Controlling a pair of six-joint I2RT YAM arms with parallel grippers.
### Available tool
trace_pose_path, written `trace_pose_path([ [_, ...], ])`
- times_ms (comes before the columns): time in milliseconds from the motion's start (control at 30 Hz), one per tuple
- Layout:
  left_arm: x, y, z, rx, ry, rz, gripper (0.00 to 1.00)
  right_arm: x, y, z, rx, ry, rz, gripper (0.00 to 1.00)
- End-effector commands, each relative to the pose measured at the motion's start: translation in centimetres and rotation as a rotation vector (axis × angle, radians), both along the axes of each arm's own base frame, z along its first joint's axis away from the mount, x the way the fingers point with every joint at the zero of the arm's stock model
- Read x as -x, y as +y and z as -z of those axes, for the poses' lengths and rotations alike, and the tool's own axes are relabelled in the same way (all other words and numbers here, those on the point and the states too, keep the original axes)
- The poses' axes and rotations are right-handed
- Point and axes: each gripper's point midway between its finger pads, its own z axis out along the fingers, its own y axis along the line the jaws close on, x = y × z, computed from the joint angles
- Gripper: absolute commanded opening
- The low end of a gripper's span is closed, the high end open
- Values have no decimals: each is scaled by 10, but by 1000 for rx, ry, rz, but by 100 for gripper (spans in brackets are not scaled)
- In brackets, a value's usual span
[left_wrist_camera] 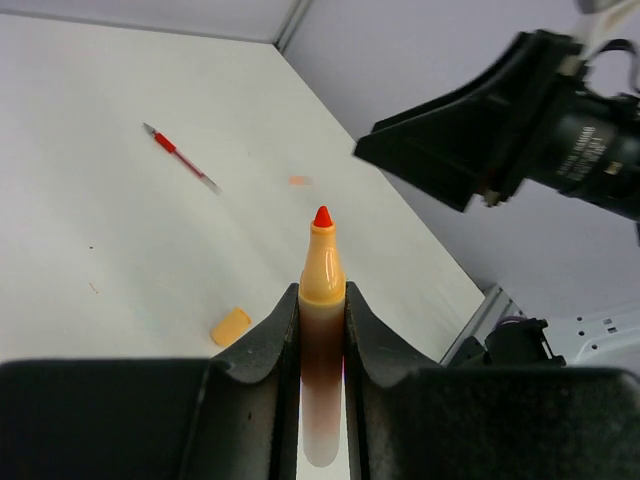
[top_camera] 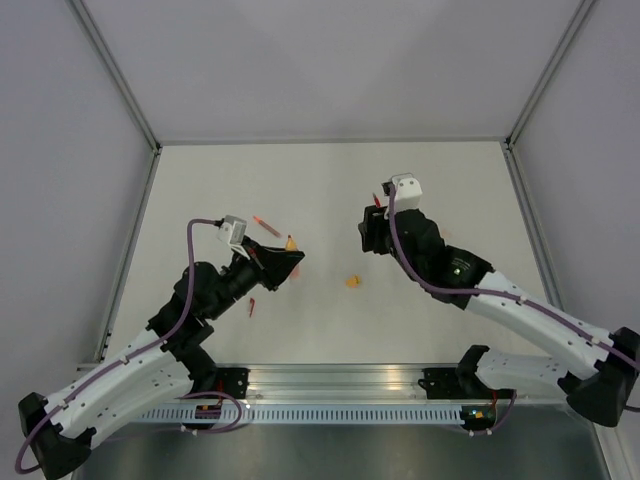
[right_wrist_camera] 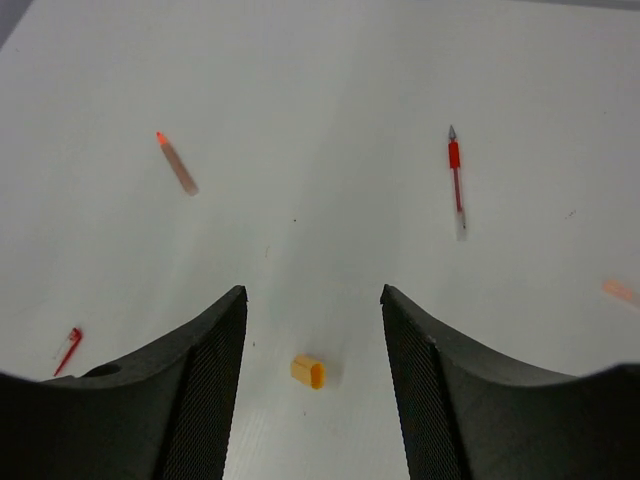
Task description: Insert the pens into the pen caps
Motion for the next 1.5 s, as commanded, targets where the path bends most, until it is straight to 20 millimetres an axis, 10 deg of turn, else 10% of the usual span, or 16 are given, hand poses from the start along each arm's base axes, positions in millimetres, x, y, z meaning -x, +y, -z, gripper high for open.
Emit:
trace_pose_path([
  [0,-3,12,-4,-29,-43,-47,2,-7,22,41,37,158,-102,62],
  [367,29,-1,-5,-4,-147,138,2,12,32,139,-1,398,-83,52],
  [500,53,-19,-8,2,-192,317,2,21,36,146,-16,392,-148,52],
  [633,65,-27,-10,17,-203,404,2,42,45,119,-58,295,-331,50],
  [900,85,-22,-42,251,-208,459,2,153,65,18,-327,-53,-898,55],
  [1467,87,-31,-67,358,-245,520,2,180,123,-51,-515,-155,-1068,55],
])
